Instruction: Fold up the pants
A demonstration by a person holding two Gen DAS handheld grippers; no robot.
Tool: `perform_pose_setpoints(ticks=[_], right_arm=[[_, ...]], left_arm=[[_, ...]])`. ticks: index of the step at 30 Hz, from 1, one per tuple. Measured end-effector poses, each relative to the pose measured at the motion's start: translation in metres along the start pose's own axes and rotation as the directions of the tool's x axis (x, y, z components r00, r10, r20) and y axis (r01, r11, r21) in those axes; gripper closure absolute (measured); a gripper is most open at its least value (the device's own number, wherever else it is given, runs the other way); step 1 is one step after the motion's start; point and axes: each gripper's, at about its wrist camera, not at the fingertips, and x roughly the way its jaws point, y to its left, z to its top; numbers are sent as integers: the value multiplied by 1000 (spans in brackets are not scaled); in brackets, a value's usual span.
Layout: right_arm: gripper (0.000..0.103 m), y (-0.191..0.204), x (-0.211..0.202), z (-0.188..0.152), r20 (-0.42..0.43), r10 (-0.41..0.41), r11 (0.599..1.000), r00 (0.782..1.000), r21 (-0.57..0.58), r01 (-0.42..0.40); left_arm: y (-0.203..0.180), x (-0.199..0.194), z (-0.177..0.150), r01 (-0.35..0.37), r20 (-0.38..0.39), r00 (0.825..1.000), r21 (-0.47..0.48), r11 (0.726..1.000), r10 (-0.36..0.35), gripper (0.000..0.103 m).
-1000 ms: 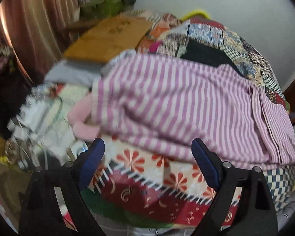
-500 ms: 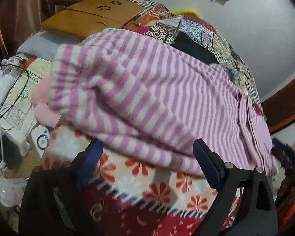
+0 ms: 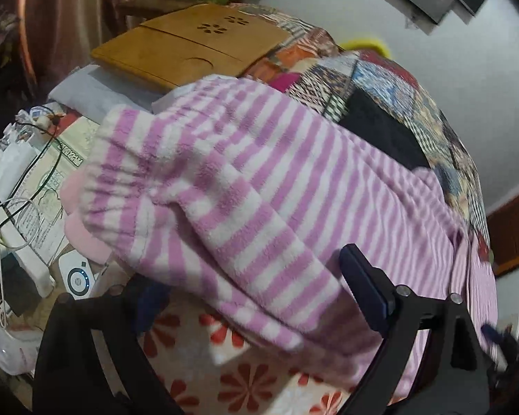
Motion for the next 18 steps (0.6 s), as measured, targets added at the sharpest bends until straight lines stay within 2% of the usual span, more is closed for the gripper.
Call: perform_pose_setpoints(ticks=[3,5,6,8,10,14,18], right_arm=[[40,3,0,0,-3,5,1000,1000,-3,-5],[39,3,0,-1,-4,10,1000,1000,-3,-10],[39,3,0,-1,-5,12,1000,1000,-3,-12],[39,2,-1,-1,-2,20,1000,1000,4,-20],[39,0,-2,0,-1,28,1000,1000,10,-28],[39,-5,-7,1,15,31,999,999,29,-32],[39,-16,-20,2,54,25,998,998,64,-28]], left_arm=[[1,3,6,-33,30,999,-28,999,34,24],[2,3,9,-51,45,998,-27,998,52,41],[3,3,10,-59,50,997,-23,998,60,45],[3,1,12,-63,59,996,-1,998,63,66],[-2,-2,12,-72,69,995,46,996,69,77],[-20,-22,12,-107,126,988,145,984,89,83],[-39,-44,21,-74,159,986,201,977,42,86]])
